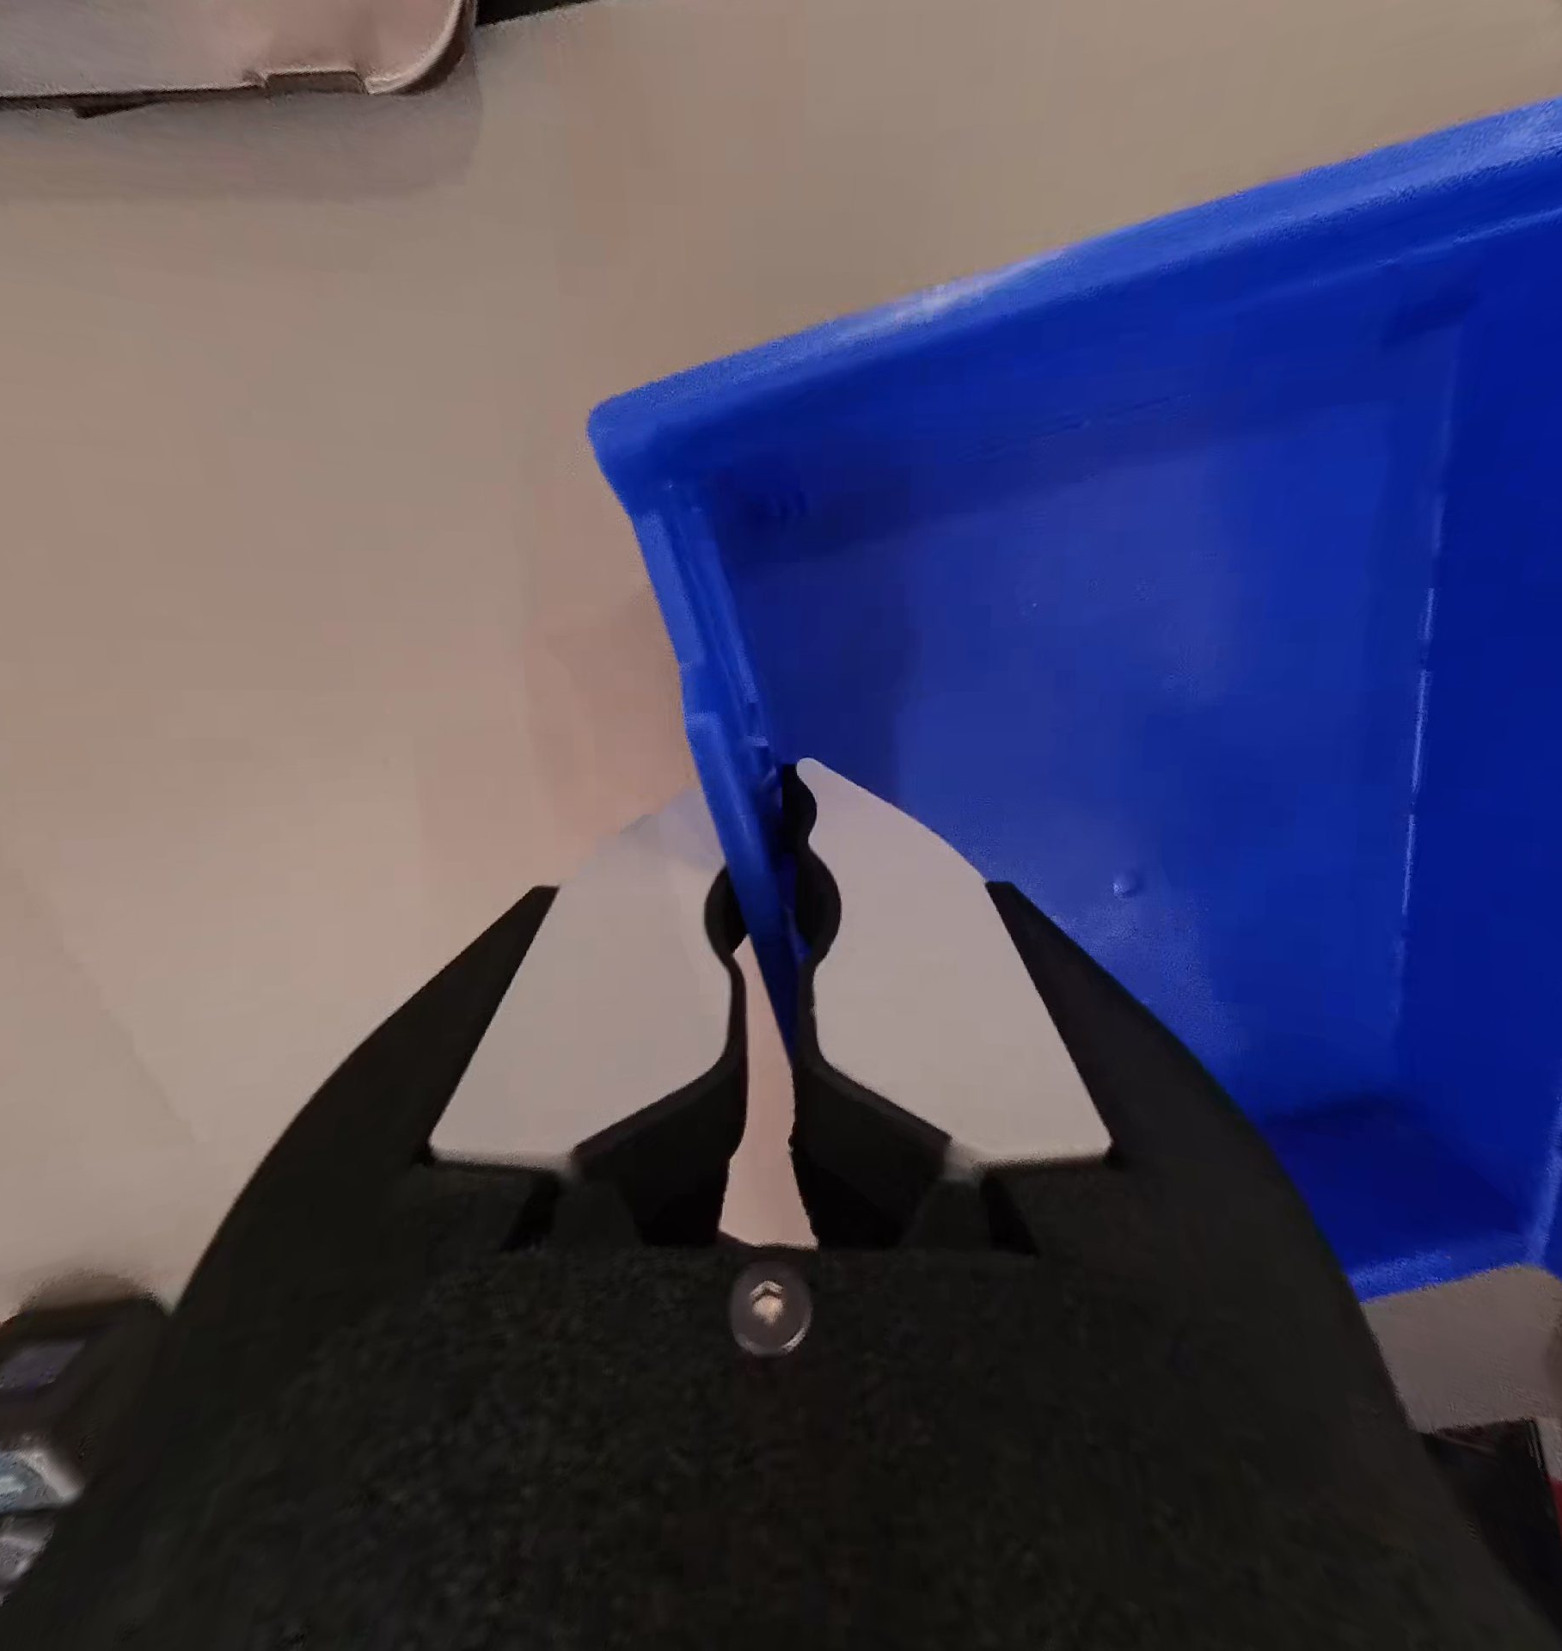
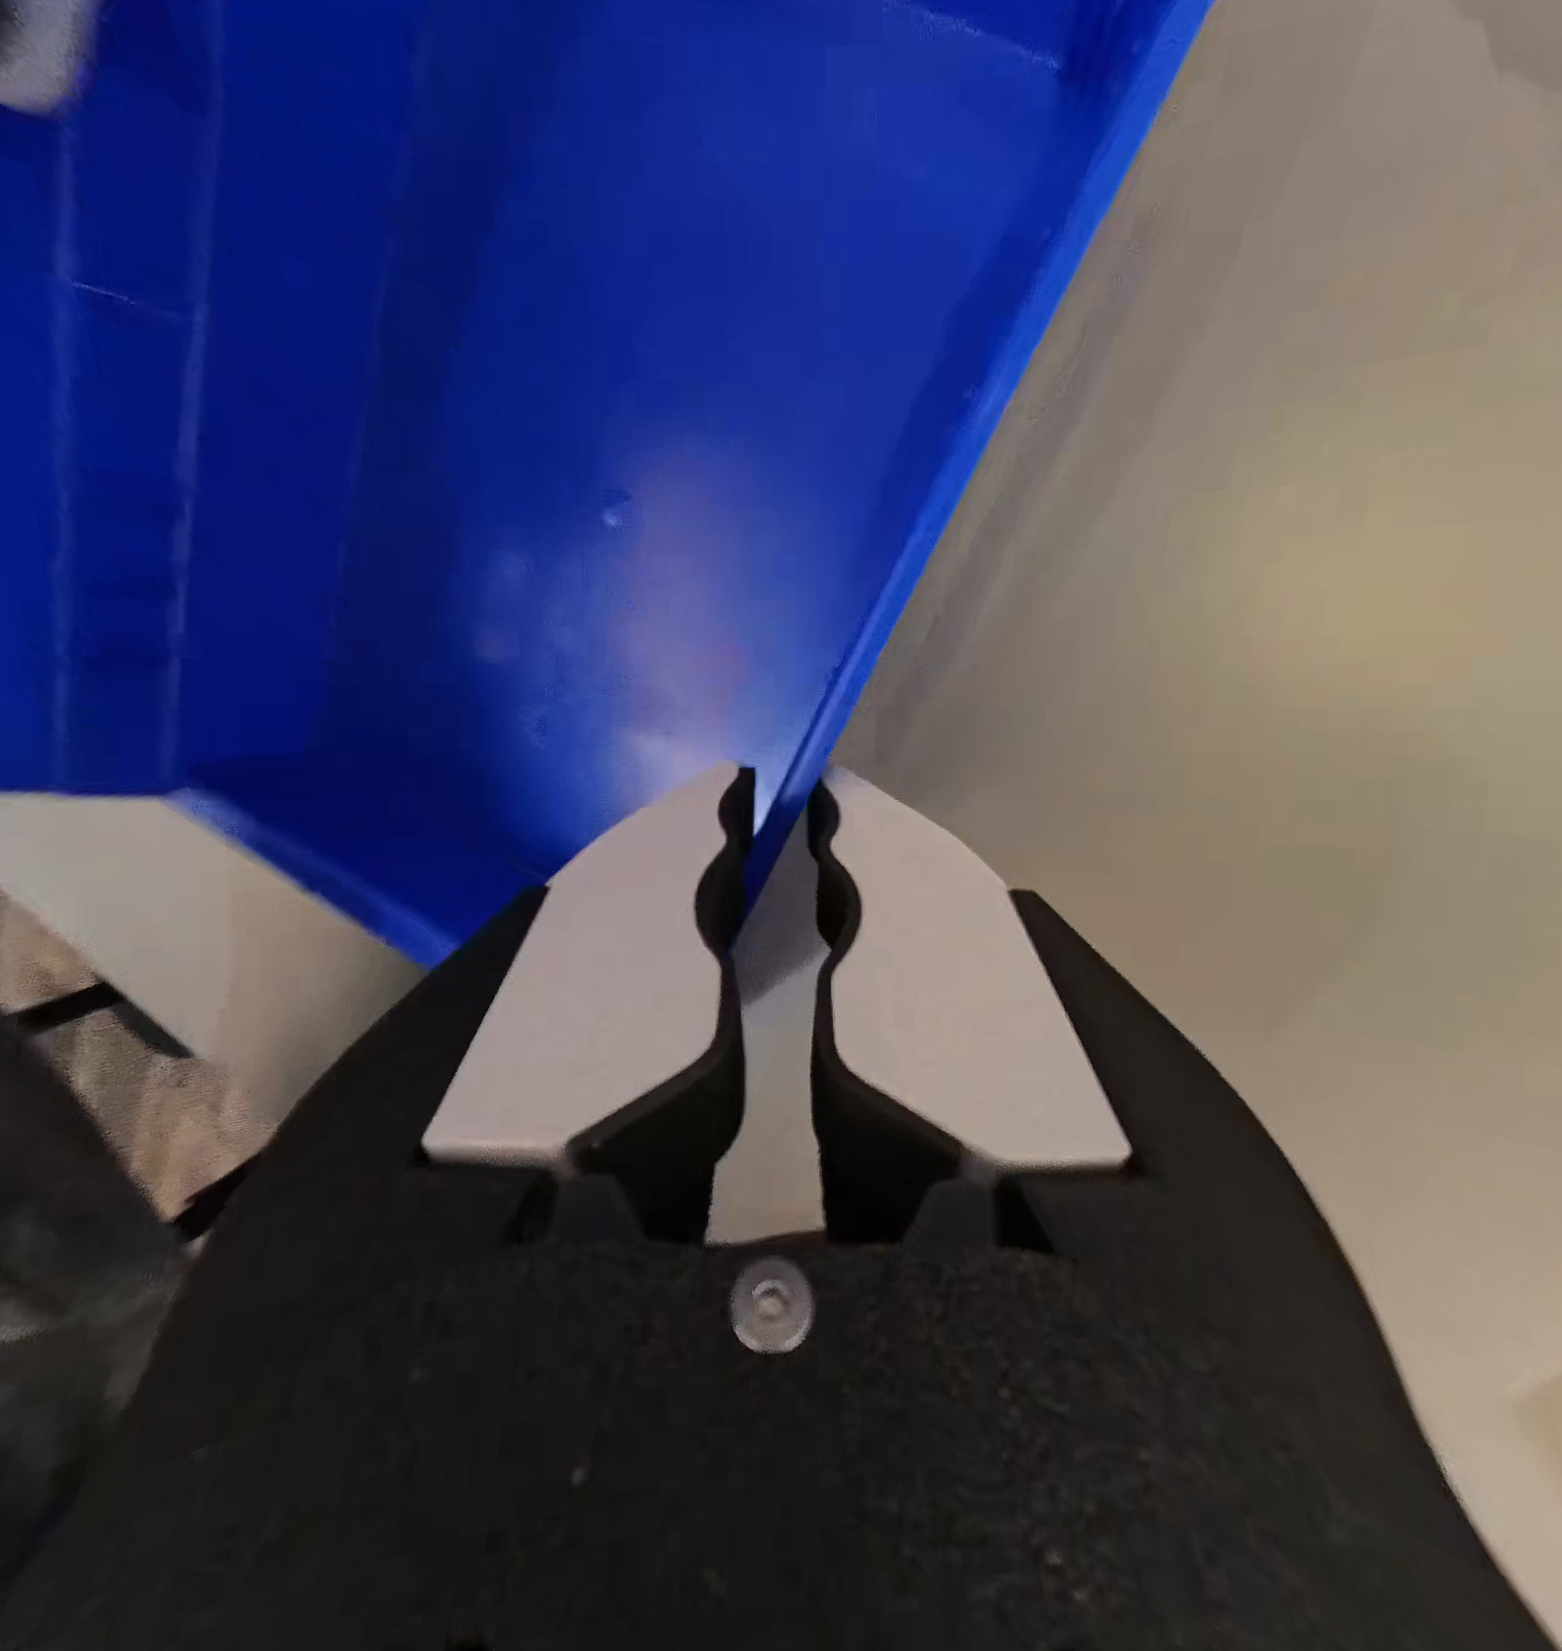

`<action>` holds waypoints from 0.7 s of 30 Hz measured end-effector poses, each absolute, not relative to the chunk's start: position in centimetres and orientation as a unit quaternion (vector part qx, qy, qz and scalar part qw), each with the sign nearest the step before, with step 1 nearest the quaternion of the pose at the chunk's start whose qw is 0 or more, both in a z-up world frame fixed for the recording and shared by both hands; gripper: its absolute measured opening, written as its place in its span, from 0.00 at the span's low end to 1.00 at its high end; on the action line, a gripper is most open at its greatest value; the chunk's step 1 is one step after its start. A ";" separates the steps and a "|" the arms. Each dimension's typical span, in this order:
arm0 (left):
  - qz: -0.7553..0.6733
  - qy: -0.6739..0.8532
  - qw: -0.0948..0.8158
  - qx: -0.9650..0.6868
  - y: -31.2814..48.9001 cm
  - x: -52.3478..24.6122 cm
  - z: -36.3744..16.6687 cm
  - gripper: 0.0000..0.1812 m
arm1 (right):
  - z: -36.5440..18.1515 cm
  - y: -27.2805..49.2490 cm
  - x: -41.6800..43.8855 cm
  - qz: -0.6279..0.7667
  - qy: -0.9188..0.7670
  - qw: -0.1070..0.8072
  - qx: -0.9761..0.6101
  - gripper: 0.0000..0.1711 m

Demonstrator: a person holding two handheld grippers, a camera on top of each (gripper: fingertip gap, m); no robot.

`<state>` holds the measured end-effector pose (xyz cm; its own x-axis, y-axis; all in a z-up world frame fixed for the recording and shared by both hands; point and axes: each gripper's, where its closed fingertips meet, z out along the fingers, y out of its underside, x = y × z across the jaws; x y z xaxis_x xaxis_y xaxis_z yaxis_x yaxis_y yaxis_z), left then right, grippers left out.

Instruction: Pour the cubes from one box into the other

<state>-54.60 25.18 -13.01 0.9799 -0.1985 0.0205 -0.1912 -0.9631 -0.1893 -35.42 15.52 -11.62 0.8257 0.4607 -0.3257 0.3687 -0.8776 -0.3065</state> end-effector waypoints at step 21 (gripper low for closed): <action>-0.159 0.101 0.451 -0.872 11.0 -40.2 1.8 0.38 | 3.1 8.2 -9.1 0.229 -0.256 0.478 -0.808 0.35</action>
